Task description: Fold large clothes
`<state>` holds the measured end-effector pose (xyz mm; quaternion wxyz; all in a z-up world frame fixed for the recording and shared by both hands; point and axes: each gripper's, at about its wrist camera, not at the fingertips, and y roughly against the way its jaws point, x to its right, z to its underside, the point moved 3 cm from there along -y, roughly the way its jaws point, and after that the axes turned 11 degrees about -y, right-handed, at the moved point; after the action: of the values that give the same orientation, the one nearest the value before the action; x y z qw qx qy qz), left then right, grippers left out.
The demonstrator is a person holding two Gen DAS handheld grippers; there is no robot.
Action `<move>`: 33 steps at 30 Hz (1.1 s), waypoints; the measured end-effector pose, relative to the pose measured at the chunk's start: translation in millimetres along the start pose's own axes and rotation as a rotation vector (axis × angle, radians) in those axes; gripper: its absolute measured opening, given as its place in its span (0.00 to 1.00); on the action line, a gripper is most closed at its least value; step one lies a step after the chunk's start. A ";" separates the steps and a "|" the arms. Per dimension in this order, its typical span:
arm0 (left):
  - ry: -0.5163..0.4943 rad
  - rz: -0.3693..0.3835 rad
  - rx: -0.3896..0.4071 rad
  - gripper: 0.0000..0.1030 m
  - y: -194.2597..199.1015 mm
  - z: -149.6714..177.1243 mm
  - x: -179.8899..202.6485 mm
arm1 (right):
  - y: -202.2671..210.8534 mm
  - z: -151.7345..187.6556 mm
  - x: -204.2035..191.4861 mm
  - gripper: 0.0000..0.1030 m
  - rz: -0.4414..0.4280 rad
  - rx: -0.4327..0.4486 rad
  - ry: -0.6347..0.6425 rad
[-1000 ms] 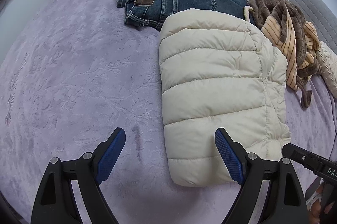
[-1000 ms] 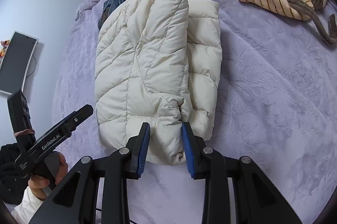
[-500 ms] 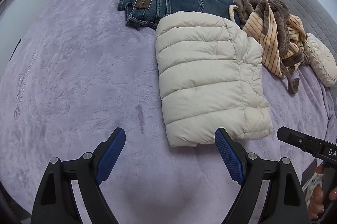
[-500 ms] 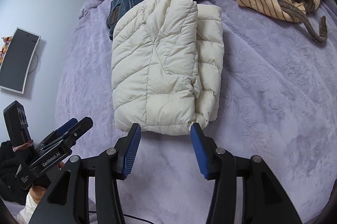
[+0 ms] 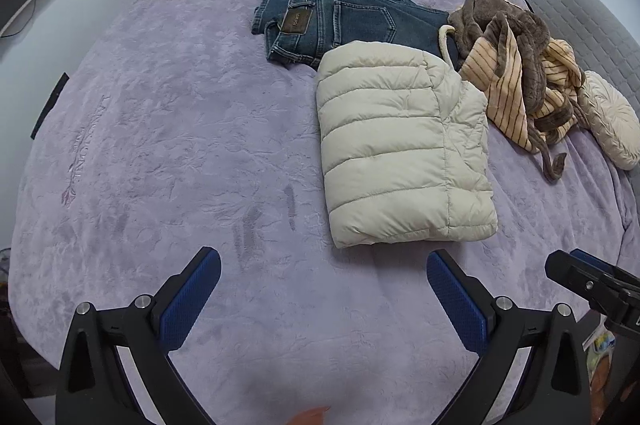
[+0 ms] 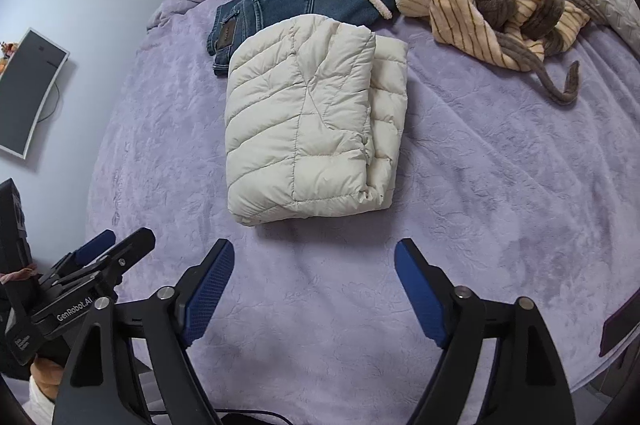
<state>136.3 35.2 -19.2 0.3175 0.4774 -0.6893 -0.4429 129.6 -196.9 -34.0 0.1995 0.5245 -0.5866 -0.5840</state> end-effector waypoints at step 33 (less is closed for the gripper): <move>0.000 -0.071 0.021 1.00 71.2 21.8 15.3 | 70.1 25.0 -30.8 1.00 0.111 0.153 0.060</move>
<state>85.4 38.3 37.2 0.2964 0.5049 -0.6765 -0.4468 93.0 -175.2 34.4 0.2087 0.5221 -0.6514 -0.5094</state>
